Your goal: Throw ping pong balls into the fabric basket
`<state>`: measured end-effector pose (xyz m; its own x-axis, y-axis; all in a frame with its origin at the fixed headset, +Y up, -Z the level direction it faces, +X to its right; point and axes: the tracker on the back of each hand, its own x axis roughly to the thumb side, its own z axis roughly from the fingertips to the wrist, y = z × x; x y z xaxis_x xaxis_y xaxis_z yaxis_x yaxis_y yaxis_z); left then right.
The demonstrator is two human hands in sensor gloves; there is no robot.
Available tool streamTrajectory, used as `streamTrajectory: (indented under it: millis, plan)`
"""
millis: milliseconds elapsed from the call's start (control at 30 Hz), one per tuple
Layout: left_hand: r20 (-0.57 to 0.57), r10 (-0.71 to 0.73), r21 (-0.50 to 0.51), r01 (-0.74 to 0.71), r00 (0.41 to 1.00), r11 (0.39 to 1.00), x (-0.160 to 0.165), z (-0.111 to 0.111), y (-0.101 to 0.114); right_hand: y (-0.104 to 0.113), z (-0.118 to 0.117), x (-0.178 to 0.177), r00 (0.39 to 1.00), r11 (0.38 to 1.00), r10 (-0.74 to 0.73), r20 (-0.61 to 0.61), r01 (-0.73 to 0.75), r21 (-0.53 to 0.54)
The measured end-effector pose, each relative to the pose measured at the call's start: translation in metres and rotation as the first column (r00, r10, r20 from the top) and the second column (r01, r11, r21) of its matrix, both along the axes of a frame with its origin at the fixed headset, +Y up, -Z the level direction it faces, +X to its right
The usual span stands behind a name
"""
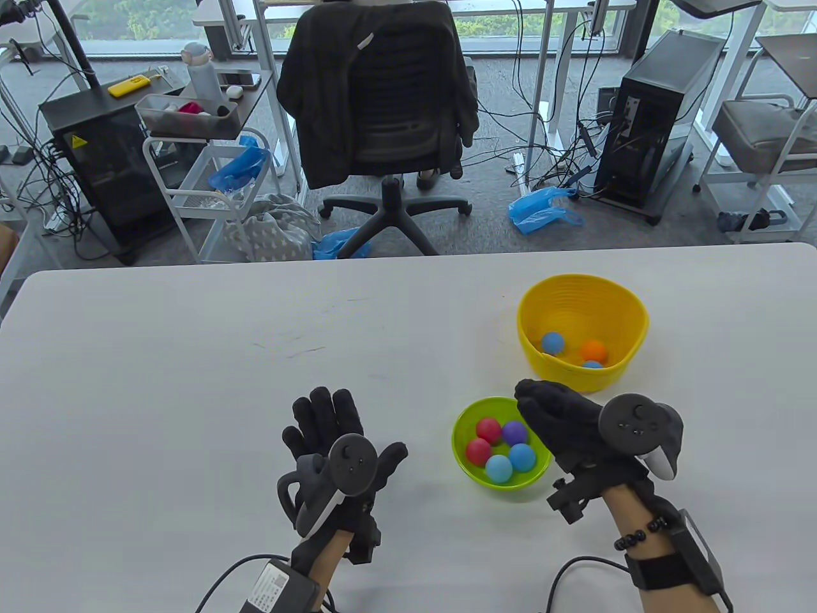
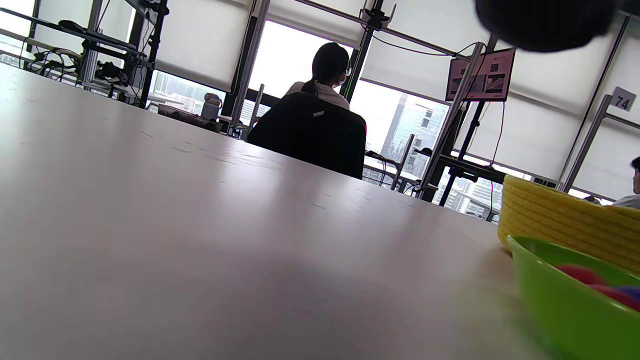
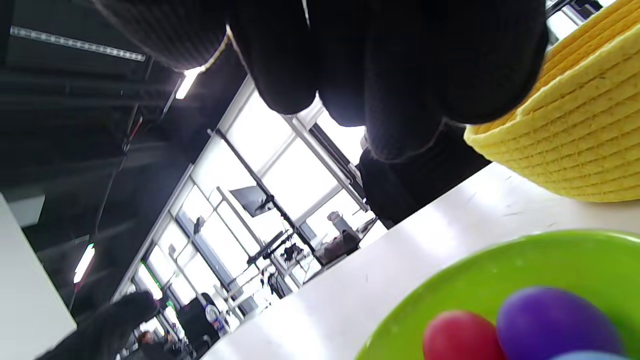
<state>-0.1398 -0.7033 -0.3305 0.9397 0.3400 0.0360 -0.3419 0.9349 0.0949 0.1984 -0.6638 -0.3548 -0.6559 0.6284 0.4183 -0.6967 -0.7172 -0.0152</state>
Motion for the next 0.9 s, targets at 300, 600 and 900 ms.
streamTrajectory:
  millis: [300,600,900]
  plan:
    - [0.004,-0.005,0.003,0.005,1.0,1.0,0.001,0.0,0.0,-0.018,0.004,-0.043,0.951,0.943,0.282,-0.128,-0.3,-0.147]
    - [0.003,-0.003,0.004,0.003,1.0,1.0,0.001,0.0,0.001,-0.035,0.0,-0.06,0.887,0.857,0.426,-0.177,-0.458,-0.237]
    - [0.001,-0.001,0.006,0.001,1.0,1.0,0.001,-0.001,0.001,-0.047,-0.003,-0.068,0.841,0.8,0.508,-0.187,-0.541,-0.259]
